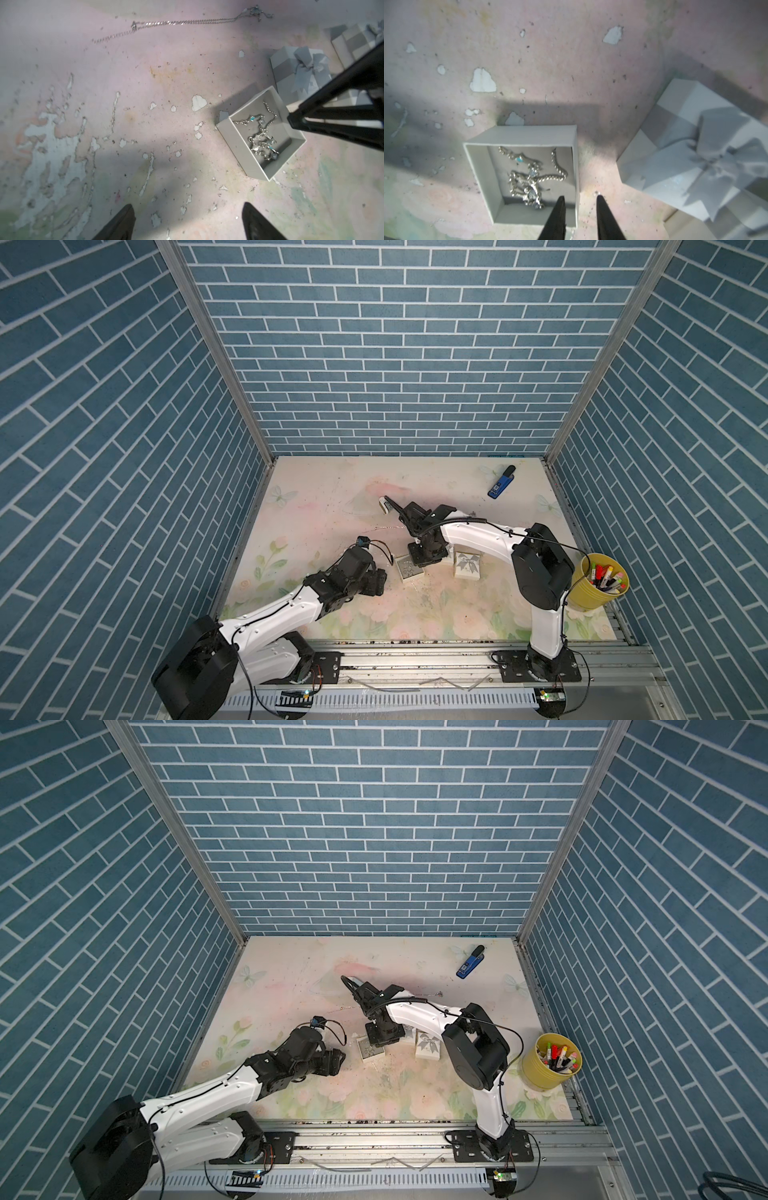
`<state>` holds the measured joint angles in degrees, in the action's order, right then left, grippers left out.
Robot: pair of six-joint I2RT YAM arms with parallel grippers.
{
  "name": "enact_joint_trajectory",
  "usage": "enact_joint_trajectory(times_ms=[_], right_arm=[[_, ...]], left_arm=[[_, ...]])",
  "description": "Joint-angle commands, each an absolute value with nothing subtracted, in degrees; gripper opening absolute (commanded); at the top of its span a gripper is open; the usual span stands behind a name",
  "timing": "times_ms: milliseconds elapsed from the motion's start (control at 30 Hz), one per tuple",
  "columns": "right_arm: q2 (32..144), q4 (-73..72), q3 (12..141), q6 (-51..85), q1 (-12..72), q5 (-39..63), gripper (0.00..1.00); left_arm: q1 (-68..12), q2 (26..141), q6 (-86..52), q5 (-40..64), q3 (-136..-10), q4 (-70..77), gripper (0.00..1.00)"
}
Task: Take the necklace out of the lift-off lid jewelry box
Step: Place the jewelry box at the center of the board, then take out the inner lining from the jewelry box.
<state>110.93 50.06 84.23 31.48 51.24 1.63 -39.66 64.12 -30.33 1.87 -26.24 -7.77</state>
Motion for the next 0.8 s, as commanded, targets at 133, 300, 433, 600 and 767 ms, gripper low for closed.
enact_joint_trajectory(times_ms=[133, 300, 433, 600, 767], right_arm=[[106.3, 52.9, 85.4, 33.6, 53.5, 4.2, 0.37], [108.5, 50.6, 84.8, 35.2, 54.0, 4.7, 0.4], [110.2, 49.4, 85.7, 35.6, 54.0, 4.7, 0.42], [112.7, 49.3, 87.5, 35.3, 54.1, 4.7, 0.43], [115.1, 49.6, 88.9, 35.1, 54.3, 4.7, 0.51]], left_arm=[[-36.9, 68.6, -35.5, 12.8, -25.3, -1.2, 0.67], [-36.8, 71.3, -37.0, 14.4, -25.7, 1.8, 0.62], [-36.8, 71.8, -37.3, 14.5, -25.7, 2.0, 0.6], [-36.8, 70.9, -37.1, 13.4, -25.1, 1.3, 0.59], [-36.9, 71.0, -37.2, 13.3, -24.9, 1.7, 0.59]])
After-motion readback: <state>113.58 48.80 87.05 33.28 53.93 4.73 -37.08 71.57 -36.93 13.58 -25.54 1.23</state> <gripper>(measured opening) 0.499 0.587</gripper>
